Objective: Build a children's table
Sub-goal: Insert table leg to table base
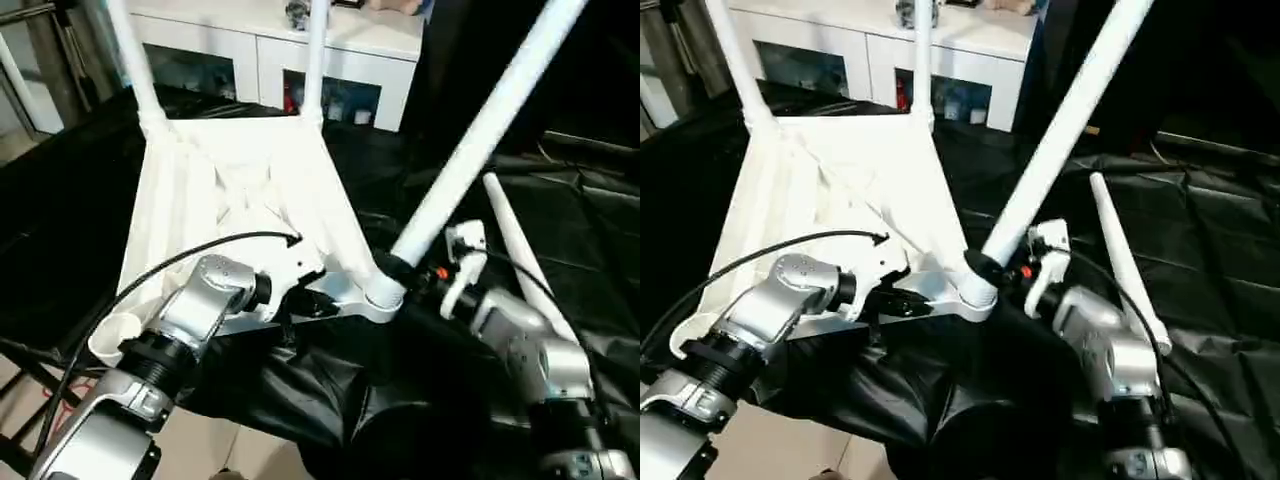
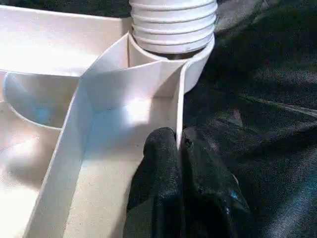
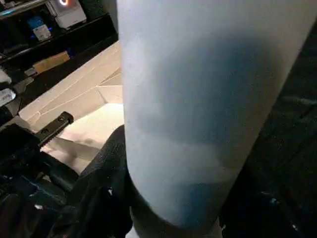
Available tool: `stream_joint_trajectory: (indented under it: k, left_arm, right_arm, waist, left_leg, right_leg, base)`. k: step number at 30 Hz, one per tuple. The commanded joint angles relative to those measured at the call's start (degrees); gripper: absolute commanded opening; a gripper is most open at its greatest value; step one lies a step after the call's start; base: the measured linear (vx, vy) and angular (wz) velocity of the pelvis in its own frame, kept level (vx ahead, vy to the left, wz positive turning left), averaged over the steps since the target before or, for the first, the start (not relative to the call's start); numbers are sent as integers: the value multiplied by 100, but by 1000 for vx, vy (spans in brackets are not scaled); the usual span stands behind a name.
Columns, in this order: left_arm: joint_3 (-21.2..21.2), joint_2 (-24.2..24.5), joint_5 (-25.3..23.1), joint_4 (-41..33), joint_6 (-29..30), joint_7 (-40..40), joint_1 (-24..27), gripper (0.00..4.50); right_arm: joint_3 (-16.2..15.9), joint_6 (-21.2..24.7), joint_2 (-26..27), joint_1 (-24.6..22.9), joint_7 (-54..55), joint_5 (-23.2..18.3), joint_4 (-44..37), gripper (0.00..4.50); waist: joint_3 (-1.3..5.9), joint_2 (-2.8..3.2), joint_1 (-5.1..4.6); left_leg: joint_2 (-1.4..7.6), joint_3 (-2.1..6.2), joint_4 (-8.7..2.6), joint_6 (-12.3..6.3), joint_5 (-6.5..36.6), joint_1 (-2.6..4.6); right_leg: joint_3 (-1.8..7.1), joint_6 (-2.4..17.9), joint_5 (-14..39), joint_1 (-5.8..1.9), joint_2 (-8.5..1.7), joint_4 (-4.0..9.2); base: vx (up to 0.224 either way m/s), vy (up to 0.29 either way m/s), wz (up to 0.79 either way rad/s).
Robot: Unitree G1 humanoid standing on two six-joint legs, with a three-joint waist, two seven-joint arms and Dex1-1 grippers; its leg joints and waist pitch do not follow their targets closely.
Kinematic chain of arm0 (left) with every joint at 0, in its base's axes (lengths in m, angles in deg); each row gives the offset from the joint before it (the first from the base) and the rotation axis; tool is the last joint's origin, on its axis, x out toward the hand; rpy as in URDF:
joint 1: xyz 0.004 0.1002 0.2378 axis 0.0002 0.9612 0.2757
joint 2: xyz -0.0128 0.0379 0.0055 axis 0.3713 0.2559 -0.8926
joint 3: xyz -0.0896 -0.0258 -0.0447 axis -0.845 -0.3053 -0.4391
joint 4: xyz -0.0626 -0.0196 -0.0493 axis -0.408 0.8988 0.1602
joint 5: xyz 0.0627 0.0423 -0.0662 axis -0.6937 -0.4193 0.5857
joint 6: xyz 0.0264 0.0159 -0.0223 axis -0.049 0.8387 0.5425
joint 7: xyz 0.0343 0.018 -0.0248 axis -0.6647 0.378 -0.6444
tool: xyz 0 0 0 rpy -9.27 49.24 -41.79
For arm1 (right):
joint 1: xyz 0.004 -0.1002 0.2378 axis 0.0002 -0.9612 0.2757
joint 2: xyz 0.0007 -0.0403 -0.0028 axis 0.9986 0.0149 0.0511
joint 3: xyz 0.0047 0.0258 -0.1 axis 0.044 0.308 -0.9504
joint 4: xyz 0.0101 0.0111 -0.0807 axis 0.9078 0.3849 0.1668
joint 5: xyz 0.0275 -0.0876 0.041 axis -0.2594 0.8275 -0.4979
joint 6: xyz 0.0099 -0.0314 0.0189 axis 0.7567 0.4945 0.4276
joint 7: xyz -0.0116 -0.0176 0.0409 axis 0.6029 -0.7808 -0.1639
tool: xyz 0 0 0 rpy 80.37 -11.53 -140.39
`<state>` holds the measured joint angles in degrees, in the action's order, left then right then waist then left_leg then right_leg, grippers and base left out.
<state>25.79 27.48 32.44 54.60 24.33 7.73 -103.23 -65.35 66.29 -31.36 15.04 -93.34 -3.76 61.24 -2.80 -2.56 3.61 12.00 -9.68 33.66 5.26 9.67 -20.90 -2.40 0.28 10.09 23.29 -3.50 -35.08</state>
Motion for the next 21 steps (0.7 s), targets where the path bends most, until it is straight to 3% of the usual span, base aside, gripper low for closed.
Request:
stream_joint_trajectory:
  k: [1, 3, 4, 5, 6, 11, 12, 14, 15, 16, 21]
  left_arm:
    - [-214, -11, 37, 76, -54, -148, -155, 0]
    - [-225, -20, 35, 93, -62, -147, -162, 0]
    - [-236, -44, 31, 147, -73, -167, -195, 0]
    - [-243, -55, 24, 188, -89, -187, -213, 0]
    - [-248, -62, 19, 216, -101, -201, -225, 0]
    - [-263, -80, 11, 275, -116, -224, -265, 0]
    - [-266, -86, 2, 303, -136, -242, -280, 0]
    - [-269, -91, -8, 337, -157, -257, -297, 0]
    - [-269, -78, -11, 345, -166, -249, -301, 0]
    - [-268, -78, -16, 369, -178, -247, -314, 0]
    - [-276, -70, -32, 423, -225, -257, -341, 0]
  right_arm:
    - [-198, -59, -75, -309, 132, 461, 309, 190]
    - [-208, -192, -39, -377, 176, 488, 291, 189]
    - [-152, -214, 23, -418, 174, 406, 253, 189]
    - [-97, -258, 100, -461, 200, 338, 222, 189]
    - [-58, -297, 157, -494, 226, 291, 202, 189]
    - [34, -520, 294, -579, 300, 186, 237, 189]
    - [78, -608, 330, -598, 307, 142, 284, 189]
    - [127, -708, 354, -622, 324, 111, 359, 189]
    - [87, -748, 318, -669, 311, 168, 366, 189]
    - [60, -767, 296, -691, 291, 211, 364, 189]
    - [-224, -902, 141, -819, 174, 543, 157, 189]
  waist:
    - [324, 29, 11]
    - [310, 28, 2]
    - [308, 80, -3]
    - [310, 87, -3]
    - [312, 67, -5]
    - [307, 102, -7]
    - [308, 153, 1]
    - [308, 128, -8]
    - [303, 120, -14]
    - [298, 169, -7]
    - [289, 142, -21]
  left_leg:
    - [69, -5, -414, 31, 1618, 51]
    - [68, 2, -423, 29, 1748, 60]
    - [69, 7, -428, 43, 1856, 71]
    - [66, 12, -428, 45, 1875, 73]
    - [68, 15, -431, 35, 1924, 74]
    - [68, 23, -443, 35, 2002, 69]
    - [68, 32, -443, 43, 2051, 84]
    - [67, 30, -444, 34, 2110, 85]
    - [61, 36, -451, 25, 2101, 66]
    - [63, 38, -453, 27, 2121, 76]
    - [59, 46, -460, 16, 2187, 63]
  right_leg:
    - [187, 818, 2115, -239, -356, 530]
    - [180, 767, 2319, -225, -354, 553]
    - [186, 749, 2399, -210, -357, 581]
    - [183, 748, 2397, -213, -355, 579]
    - [183, 750, 2408, -210, -353, 580]
    - [182, 763, 2444, -207, -353, 591]
    - [181, 772, 2468, -200, -361, 592]
    - [176, 765, 2491, -194, -356, 609]
    - [172, 764, 2509, -211, -351, 600]
    - [175, 752, 2551, -198, -353, 606]
    - [169, 631, 2818, -193, -353, 637]
  base:
    - [0, 0, 0]
    - [0, 0, 0]
    - [0, 0, 0]
    - [0, 0, 0]
    - [0, 0, 0]
    - [0, 0, 0]
    - [0, 0, 0]
    - [0, 0, 0]
    - [0, 0, 0]
    - [0, 0, 0]
    - [0, 0, 0]
